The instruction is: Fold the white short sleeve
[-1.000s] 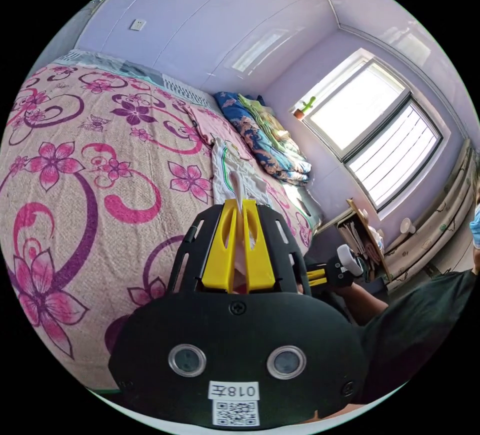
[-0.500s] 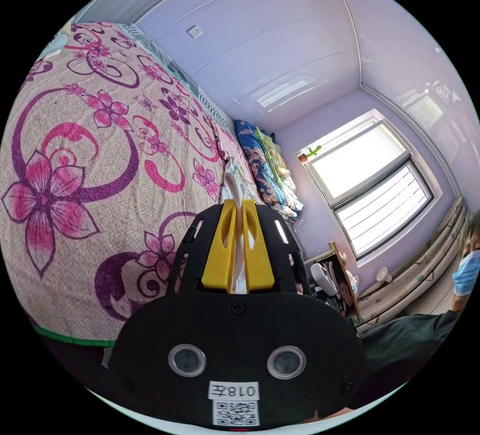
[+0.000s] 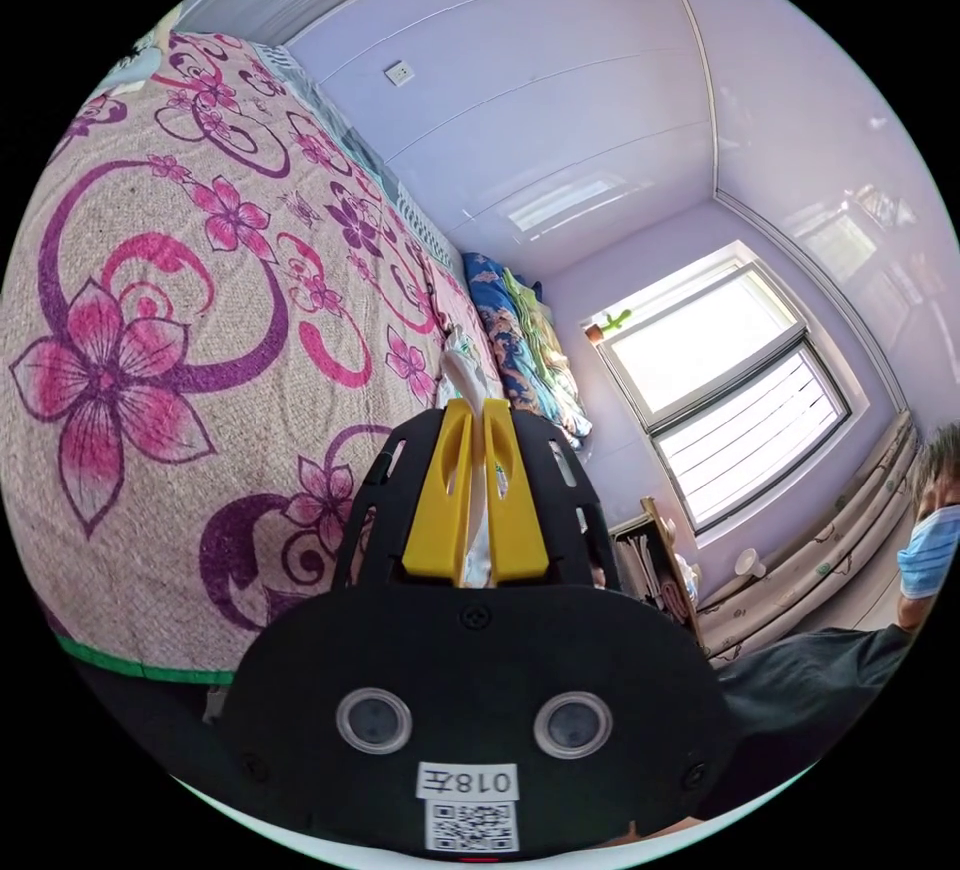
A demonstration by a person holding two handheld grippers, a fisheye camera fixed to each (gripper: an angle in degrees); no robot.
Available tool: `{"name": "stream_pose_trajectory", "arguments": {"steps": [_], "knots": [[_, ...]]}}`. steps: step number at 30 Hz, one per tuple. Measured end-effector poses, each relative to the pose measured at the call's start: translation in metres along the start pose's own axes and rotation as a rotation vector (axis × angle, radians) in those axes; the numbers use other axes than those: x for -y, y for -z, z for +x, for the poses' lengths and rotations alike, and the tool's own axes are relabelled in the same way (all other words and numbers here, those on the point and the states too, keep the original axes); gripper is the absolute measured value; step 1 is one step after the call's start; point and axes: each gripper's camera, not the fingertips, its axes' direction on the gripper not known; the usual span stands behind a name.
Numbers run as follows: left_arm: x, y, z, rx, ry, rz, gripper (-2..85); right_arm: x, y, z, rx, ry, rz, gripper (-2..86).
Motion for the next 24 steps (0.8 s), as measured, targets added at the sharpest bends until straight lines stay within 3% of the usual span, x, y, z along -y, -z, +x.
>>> {"name": "stream_pose_trajectory", "arguments": {"steps": [3,6,9,12,14,17,20,24], "knots": [[-0.011,0.015,-0.007,-0.009,-0.008,0.010,-1.0,-0.012,0.000,0.007,-0.005,0.008,0.006,2.1],[-0.018,0.038,-0.008,-0.038,-0.029,0.040,-1.0,-0.054,0.026,0.009,0.041,0.045,0.136,1.2],[-0.021,0.072,0.002,-0.125,-0.068,0.128,-1.0,-0.123,0.066,0.023,0.240,0.070,0.397,0.6],[-0.024,0.108,0.025,-0.216,-0.128,0.224,-0.9,-0.213,0.112,0.042,0.446,0.132,0.770,0.3],[-0.029,0.132,0.044,-0.277,-0.166,0.297,-0.9,-0.292,0.144,0.055,0.597,0.219,1.125,0.1],[-0.041,0.179,0.079,-0.409,-0.233,0.446,-0.9,-0.380,0.168,0.064,0.715,0.335,1.488,0.0],[-0.053,0.229,0.123,-0.477,-0.346,0.558,-0.9,-0.444,0.183,0.067,0.761,0.419,1.698,0.0],[-0.057,0.274,0.208,-0.350,-0.572,0.644,-1.0,-0.488,0.217,0.059,0.691,0.490,1.799,0.0]]}}
